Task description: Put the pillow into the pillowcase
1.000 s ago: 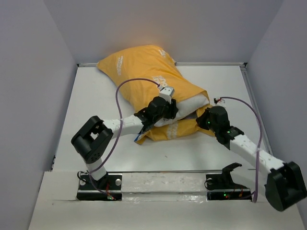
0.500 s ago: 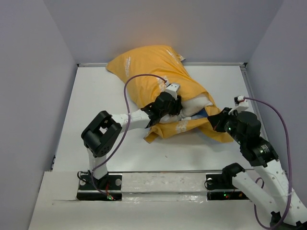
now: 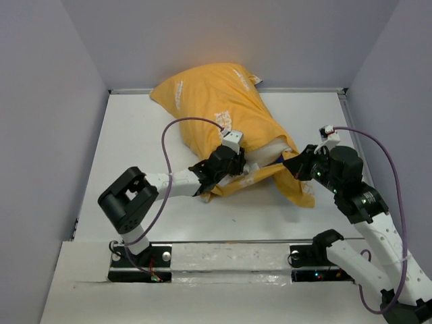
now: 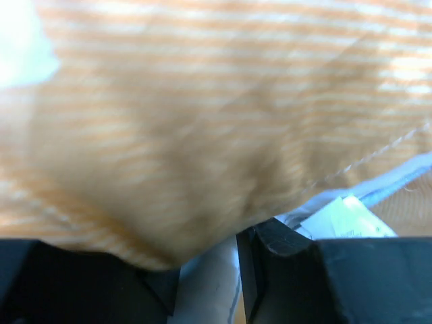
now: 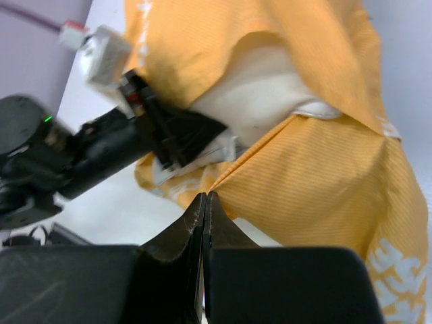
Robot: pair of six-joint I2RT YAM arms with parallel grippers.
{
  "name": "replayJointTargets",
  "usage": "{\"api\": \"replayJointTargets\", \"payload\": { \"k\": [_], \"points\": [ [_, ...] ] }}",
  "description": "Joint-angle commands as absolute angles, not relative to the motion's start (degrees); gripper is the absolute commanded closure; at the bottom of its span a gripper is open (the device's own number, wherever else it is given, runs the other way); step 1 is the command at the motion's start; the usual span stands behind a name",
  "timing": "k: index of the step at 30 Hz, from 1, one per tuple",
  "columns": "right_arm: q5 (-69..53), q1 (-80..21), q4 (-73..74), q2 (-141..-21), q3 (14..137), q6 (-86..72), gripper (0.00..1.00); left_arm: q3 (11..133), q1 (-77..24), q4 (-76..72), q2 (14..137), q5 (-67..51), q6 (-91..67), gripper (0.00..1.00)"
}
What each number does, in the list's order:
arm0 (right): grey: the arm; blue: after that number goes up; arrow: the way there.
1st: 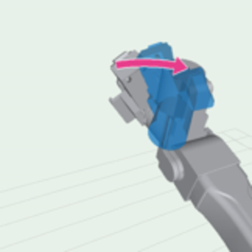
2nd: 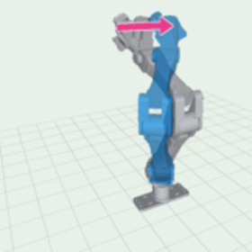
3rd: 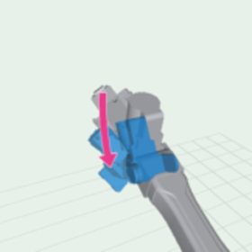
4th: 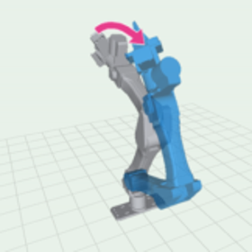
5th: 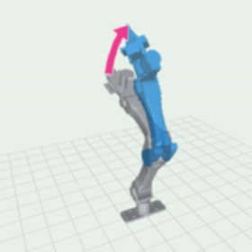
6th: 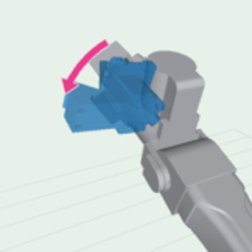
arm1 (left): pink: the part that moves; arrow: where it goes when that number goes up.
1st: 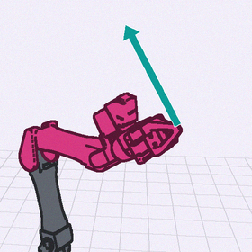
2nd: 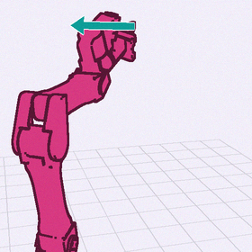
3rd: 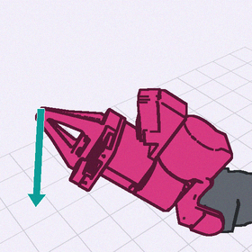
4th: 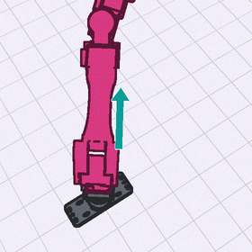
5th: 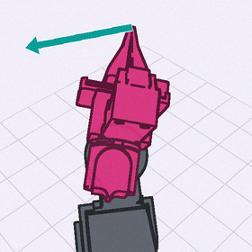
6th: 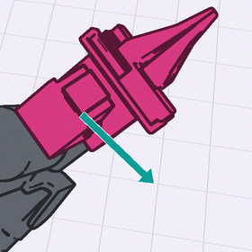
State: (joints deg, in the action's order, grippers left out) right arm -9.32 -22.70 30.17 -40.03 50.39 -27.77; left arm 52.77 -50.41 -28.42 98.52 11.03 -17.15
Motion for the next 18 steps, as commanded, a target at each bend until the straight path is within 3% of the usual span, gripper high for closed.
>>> {"api": "replayJointTargets", "payload": {
  "k": [1,7,15,18],
  "points": [
    [5.2,-23.6,33.2,-33.0,45.1,-32.3,1.0,42.9,-48.2,-16.1,94.0,22.6,-18.8,0.54],
    [17.3,-23.6,38.8,-24.8,40.7,-37.3,1.0,40.7,-47.8,-11.1,88.8,26.4,-19.4,0.54],
    [18.4,-23.6,46.1,-20.6,53.0,-37.3,1.0,43.7,-46.4,-9.2,88.9,26.0,-18.1,0.55],
    [10.3,-23.6,38.4,-22.4,49.6,-34.1,1.0,45.7,-46.4,-10.0,90.8,22.9,-18.4,0.55]
  ]
}}
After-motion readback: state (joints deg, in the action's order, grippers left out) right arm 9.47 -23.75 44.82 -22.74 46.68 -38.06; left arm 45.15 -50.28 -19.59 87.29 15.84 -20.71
